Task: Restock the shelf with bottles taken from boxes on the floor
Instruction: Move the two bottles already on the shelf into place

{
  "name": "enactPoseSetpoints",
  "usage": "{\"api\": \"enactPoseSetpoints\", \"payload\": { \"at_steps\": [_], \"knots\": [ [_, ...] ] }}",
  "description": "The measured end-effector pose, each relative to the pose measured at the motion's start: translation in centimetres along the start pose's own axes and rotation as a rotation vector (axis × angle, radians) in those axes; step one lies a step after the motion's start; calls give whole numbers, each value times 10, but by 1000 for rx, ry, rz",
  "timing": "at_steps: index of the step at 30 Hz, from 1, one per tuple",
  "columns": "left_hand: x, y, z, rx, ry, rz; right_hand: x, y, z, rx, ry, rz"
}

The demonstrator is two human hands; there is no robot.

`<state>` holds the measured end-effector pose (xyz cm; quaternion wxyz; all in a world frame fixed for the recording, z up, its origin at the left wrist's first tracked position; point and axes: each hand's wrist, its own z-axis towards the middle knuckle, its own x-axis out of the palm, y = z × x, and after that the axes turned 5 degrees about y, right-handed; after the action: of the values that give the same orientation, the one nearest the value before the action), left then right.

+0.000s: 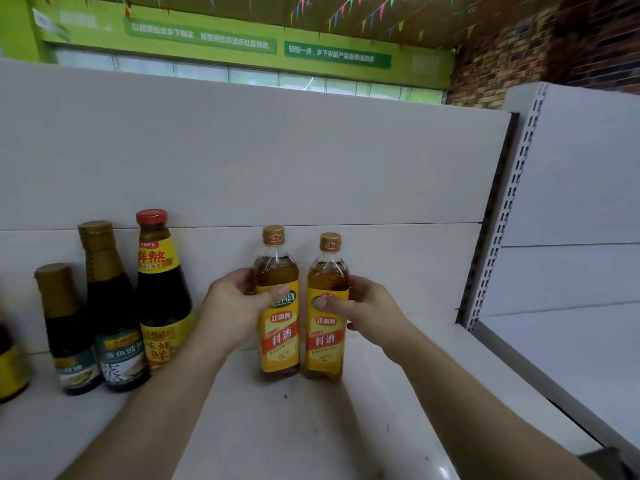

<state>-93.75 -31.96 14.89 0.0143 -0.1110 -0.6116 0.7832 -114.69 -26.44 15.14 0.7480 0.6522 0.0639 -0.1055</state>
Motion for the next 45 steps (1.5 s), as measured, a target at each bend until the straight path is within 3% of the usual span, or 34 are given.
{"api": "enactPoseSetpoints", "payload": {
  "at_steps": [15, 24, 35, 45],
  "knots": [
    [71, -52, -47, 83, 130, -81, -96, 13, -94, -36, -153, 13],
    [172, -115, -133, 158, 235, -94, -187, 31, -221, -82, -278, 29],
    [312, -181, -274, 184, 443, -115, -306, 40, -406, -54, -423, -129],
    [397, -210, -327, 201, 545, -165, -382, 29, -499, -1, -567, -112]
  ]
}}
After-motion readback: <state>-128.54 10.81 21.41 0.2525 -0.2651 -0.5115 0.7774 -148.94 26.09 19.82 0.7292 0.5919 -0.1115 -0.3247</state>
